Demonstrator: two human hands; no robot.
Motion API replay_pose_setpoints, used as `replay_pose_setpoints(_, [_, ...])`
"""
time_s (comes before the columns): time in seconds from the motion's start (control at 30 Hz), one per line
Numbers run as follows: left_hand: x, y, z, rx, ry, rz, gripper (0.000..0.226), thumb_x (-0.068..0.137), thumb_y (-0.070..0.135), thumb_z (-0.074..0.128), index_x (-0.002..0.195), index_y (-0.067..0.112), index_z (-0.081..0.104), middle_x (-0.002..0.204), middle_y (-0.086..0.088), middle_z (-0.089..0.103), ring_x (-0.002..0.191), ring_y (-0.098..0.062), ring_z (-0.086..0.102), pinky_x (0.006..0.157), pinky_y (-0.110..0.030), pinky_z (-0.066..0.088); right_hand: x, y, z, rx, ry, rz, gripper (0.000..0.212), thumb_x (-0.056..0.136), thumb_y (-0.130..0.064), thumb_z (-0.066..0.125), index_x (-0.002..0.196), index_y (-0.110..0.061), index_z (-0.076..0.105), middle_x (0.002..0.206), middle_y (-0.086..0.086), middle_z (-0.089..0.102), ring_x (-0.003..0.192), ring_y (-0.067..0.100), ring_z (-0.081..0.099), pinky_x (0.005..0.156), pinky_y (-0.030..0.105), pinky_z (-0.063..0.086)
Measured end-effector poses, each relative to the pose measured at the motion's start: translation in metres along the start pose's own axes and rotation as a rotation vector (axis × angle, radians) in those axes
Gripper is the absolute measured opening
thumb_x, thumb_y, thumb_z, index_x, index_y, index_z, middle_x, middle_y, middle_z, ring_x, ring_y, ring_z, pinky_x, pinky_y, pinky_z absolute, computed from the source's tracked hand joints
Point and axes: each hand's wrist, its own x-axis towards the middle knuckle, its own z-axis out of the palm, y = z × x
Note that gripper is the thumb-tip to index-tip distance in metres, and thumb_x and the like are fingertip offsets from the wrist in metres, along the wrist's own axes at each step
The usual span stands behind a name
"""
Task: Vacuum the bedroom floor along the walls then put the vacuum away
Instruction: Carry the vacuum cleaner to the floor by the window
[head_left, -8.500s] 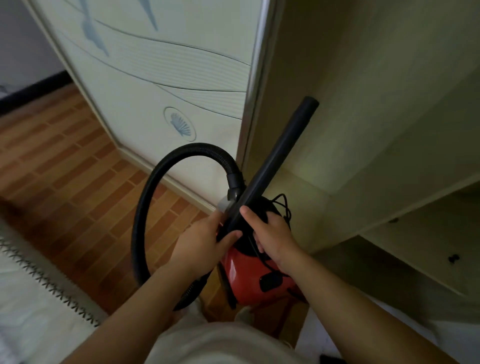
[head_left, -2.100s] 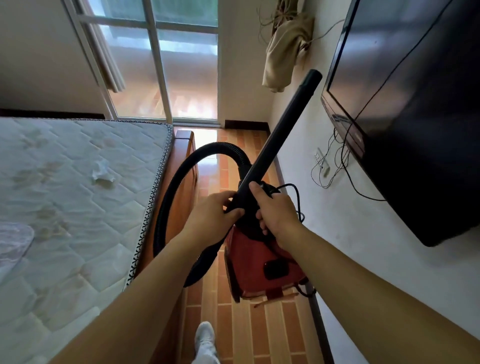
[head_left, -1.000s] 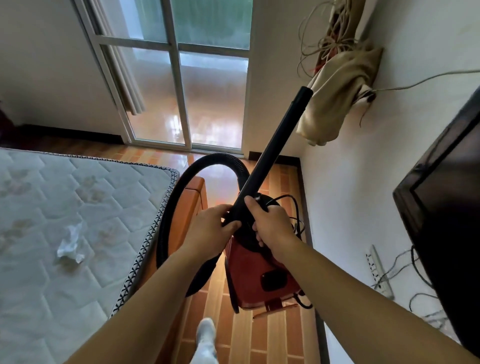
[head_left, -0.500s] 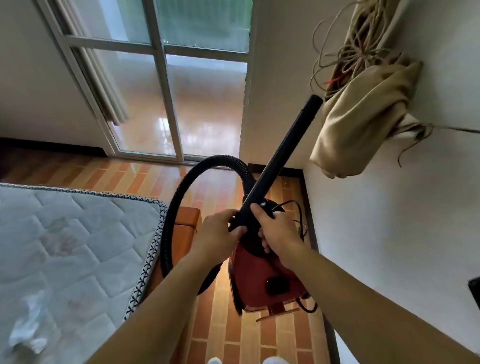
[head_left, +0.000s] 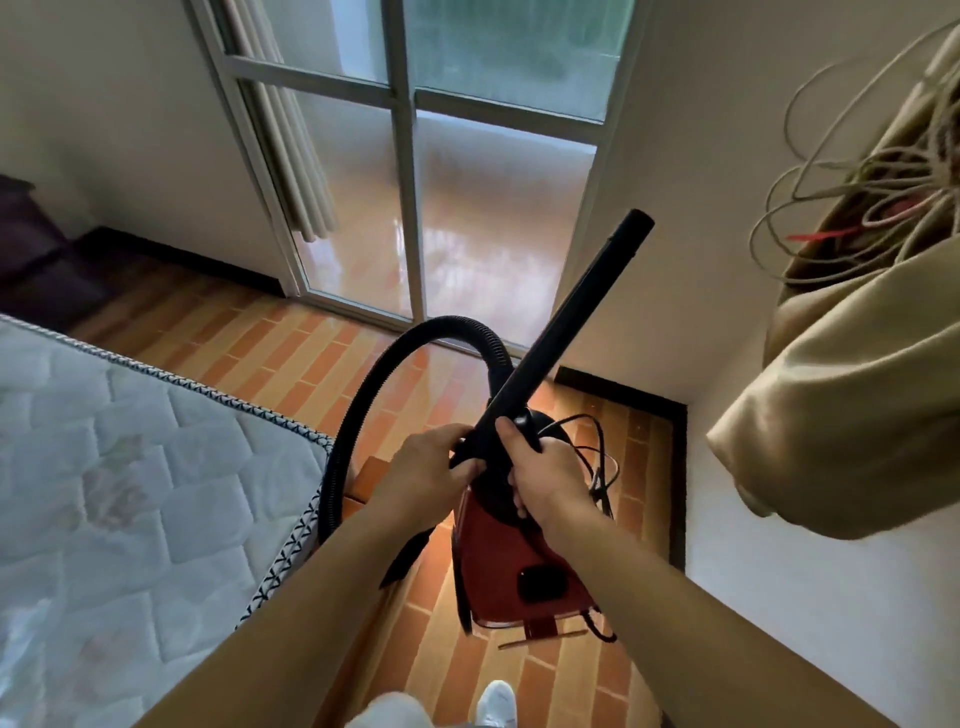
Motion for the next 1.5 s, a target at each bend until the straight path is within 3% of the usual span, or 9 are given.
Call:
replay_pose_setpoints(0.2, [0.077, -0.002, -0.011, -0.054, 0.074, -0.085, 0.035, 0.095, 0.021, 0.071, 0.130, 0.025, 0.067, 0.114, 0.001, 0.073, 0.097, -0.015, 0.071, 0.089, -0.039, 0.059, 0.086, -0.040, 0.002, -0.040, -0.098, -0.070, 0.034, 0.096, -0.053, 0.063, 0.096, -0.020, 0.065, 0.063, -0.002, 0.060, 0.044, 0.009, 0.052, 0.040, 0.022, 0.040])
replay_pose_setpoints(0.37, [0.154, -0.020, -0.028, -0.066, 0.112, -0.122, 0.033, 0.093, 0.025, 0.073, 0.126, 0.024, 0.069, 0.111, 0.002, 0.073, 0.096, -0.016, 0.071, 0.089, -0.042, 0.058, 0.167, -0.072, 0.021, -0.097, -0.154, -0.072, 0.032, 0.097, -0.052, 0.063, 0.096, -0.019, 0.062, 0.056, -0.001, 0.057, 0.037, 0.010, 0.048, 0.039, 0.025, 0.039])
replay_pose_setpoints(0.47, [0.198, -0.030, -0.042, -0.075, 0.137, -0.140, 0.030, 0.093, 0.026, 0.072, 0.123, 0.026, 0.068, 0.108, 0.006, 0.072, 0.094, -0.013, 0.070, 0.085, -0.036, 0.059, 0.207, -0.096, 0.034, -0.107, -0.200, -0.044, 0.038, 0.097, -0.049, 0.063, 0.089, -0.012, 0.063, 0.060, 0.004, 0.054, 0.039, 0.013, 0.046, 0.041, 0.028, 0.037])
replay_pose_setpoints(0.67, [0.277, -0.035, -0.072, -0.106, 0.154, -0.158, 0.028, 0.095, 0.027, 0.072, 0.122, 0.033, 0.066, 0.101, 0.018, 0.067, 0.088, -0.001, 0.067, 0.070, -0.011, 0.049, 0.284, -0.142, 0.051, -0.132, -0.269, -0.041, 0.041, 0.097, -0.049, 0.063, 0.087, -0.010, 0.063, 0.064, 0.005, 0.054, 0.045, 0.015, 0.046, 0.046, 0.032, 0.038])
replay_pose_setpoints(0.83, [0.340, -0.040, -0.089, -0.120, 0.184, -0.219, 0.027, 0.096, 0.027, 0.072, 0.122, 0.032, 0.066, 0.107, 0.014, 0.070, 0.090, -0.002, 0.068, 0.068, -0.009, 0.048, 0.357, -0.168, 0.066, -0.178, -0.321, -0.049, 0.044, 0.094, -0.055, 0.063, 0.089, -0.012, 0.063, 0.064, 0.003, 0.057, 0.047, 0.017, 0.049, 0.048, 0.032, 0.041])
replay_pose_setpoints(1.13, [0.440, -0.051, -0.112, -0.161, 0.326, -0.415, 0.028, 0.098, 0.031, 0.068, 0.125, 0.035, 0.065, 0.111, 0.012, 0.069, 0.098, -0.012, 0.070, 0.084, -0.040, 0.060, 0.483, -0.214, 0.100, -0.257, -0.529, -0.136, 0.039, 0.096, -0.054, 0.061, 0.086, -0.016, 0.063, 0.063, 0.000, 0.059, 0.047, 0.014, 0.052, 0.050, 0.030, 0.043])
replay_pose_setpoints(1.27, [0.470, -0.062, -0.134, -0.193, 0.419, -0.488, 0.026, 0.100, 0.032, 0.065, 0.126, 0.034, 0.063, 0.112, 0.010, 0.069, 0.099, -0.012, 0.068, 0.081, -0.038, 0.059, 0.527, -0.233, 0.137, -0.347, -0.622, -0.210, 0.042, 0.092, -0.062, 0.061, 0.086, -0.020, 0.063, 0.065, -0.004, 0.059, 0.056, 0.015, 0.054, 0.060, 0.037, 0.044])
replay_pose_setpoints(1.37, [0.483, -0.084, -0.153, -0.203, 0.463, -0.551, 0.028, 0.100, 0.034, 0.064, 0.128, 0.035, 0.061, 0.114, 0.010, 0.068, 0.100, -0.014, 0.067, 0.080, -0.038, 0.059, 0.547, -0.245, 0.174, -0.421, -0.661, -0.255, 0.042, 0.092, -0.062, 0.061, 0.086, -0.020, 0.063, 0.068, -0.002, 0.061, 0.058, 0.017, 0.057, 0.058, 0.035, 0.044])
replay_pose_setpoints(1.5, [0.503, -0.121, -0.184, -0.241, 0.532, -0.595, 0.033, 0.099, 0.032, 0.066, 0.132, 0.032, 0.060, 0.114, 0.007, 0.069, 0.100, -0.016, 0.066, 0.075, -0.027, 0.051, 0.572, -0.261, 0.229, -0.484, -0.690, -0.267, 0.053, 0.086, -0.070, 0.060, 0.085, -0.018, 0.066, 0.066, 0.000, 0.061, 0.058, 0.019, 0.056, 0.056, 0.034, 0.042])
